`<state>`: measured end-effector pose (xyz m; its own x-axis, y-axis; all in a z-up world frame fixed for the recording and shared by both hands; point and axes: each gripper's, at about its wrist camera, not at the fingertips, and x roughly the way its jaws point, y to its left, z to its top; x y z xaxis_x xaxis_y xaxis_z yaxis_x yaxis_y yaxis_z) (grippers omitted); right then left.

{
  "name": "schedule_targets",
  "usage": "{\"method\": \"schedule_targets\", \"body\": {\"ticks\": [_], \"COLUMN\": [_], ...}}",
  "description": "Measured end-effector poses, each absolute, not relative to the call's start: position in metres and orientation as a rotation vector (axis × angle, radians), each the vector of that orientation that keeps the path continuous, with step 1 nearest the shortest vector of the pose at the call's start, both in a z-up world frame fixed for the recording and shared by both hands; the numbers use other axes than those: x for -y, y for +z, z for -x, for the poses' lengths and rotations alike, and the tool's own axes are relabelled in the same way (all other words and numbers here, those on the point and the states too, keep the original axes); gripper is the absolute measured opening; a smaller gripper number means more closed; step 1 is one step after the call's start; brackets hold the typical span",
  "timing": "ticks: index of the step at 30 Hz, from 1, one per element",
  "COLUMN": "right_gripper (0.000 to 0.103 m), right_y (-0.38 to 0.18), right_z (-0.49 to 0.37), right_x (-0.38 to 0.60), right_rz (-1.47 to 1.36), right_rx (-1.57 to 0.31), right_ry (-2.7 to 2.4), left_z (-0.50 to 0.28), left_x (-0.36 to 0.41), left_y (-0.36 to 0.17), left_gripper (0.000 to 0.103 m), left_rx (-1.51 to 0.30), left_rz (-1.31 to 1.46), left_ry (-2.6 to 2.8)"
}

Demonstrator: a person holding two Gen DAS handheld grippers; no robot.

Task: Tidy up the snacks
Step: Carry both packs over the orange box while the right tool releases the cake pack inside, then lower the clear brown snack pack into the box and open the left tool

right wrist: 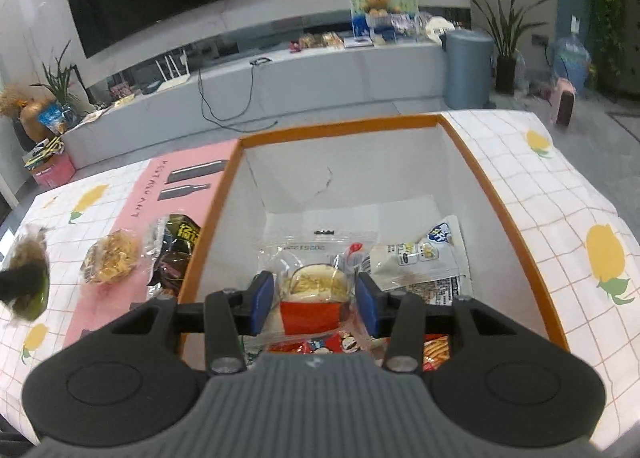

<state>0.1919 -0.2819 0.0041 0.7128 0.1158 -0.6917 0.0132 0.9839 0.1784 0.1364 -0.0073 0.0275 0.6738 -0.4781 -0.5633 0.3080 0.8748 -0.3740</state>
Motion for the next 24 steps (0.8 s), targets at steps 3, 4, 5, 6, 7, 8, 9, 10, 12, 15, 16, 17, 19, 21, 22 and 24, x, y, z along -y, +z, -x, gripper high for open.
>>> {"method": "schedule_targets", "body": {"ticks": [3,4,5,6,7,8,9,10,12,15,16,17,19,21,22,24], "right_gripper": [0.044,0.044,0.044,0.044,0.044,0.044,0.044,0.045,0.055,0.077,0.079,0.079,0.083,0.084,0.084,0.084], "right_y": [0.002,0.0,-0.001,-0.002,-0.003,-0.003,-0.003,-0.003,-0.004,-0.003,0.0,0.004,0.012,0.019,0.022,0.028], "right_z": [-0.197,-0.199,-0.203,-0.206,-0.207,-0.21,-0.21,-0.212,-0.214,-0.209,-0.205,-0.202,-0.195,-0.186,-0.18,-0.173], "right_x": [0.286,0.287,0.29,0.292,0.292,0.291,0.29,0.288,0.285,0.288,0.289,0.29,0.29,0.291,0.293,0.298], "right_rz": [-0.148,-0.14,-0.142,-0.155,-0.18,-0.201,-0.212,-0.217,-0.224,-0.311,-0.339,-0.348,-0.336,-0.323,-0.322,-0.336], "right_rx": [-0.796,-0.803,-0.808,-0.809,-0.811,-0.813,-0.814,-0.816,-0.814,-0.778,-0.76,-0.739,-0.708,-0.685,-0.676,-0.66], "right_ry": [0.02,0.01,0.01,0.019,0.039,0.058,0.069,0.069,0.054,0.13,0.148,0.156,0.146,0.131,0.13,0.125], "left_z": [-0.136,-0.136,-0.136,-0.136,-0.135,-0.135,-0.136,-0.136,-0.137,-0.134,-0.133,-0.133,-0.13,-0.127,-0.125,-0.125], "left_x": [0.009,0.01,0.011,0.012,0.014,0.015,0.016,0.017,0.018,0.02,0.02,0.021,0.023,0.024,0.026,0.031], "left_y": [0.026,0.026,0.025,0.025,0.025,0.025,0.025,0.024,0.023,0.022,0.023,0.023,0.024,0.026,0.027,0.03], "left_gripper": [0.041,0.041,0.041,0.041,0.041,0.041,0.04,0.041,0.041,0.04,0.04,0.04,0.04,0.04,0.04,0.04], "left_rx": [-0.708,-0.709,-0.711,-0.711,-0.712,-0.712,-0.714,-0.719,-0.735,-0.732,-0.729,-0.729,-0.729,-0.73,-0.729,-0.728], "left_rz": [0.258,0.257,0.254,0.251,0.248,0.246,0.246,0.25,0.262,0.251,0.246,0.244,0.243,0.237,0.229,0.22], "left_ry": [-0.453,-0.454,-0.456,-0.458,-0.46,-0.464,-0.466,-0.47,-0.491,-0.493,-0.495,-0.496,-0.5,-0.502,-0.504,-0.501]}}
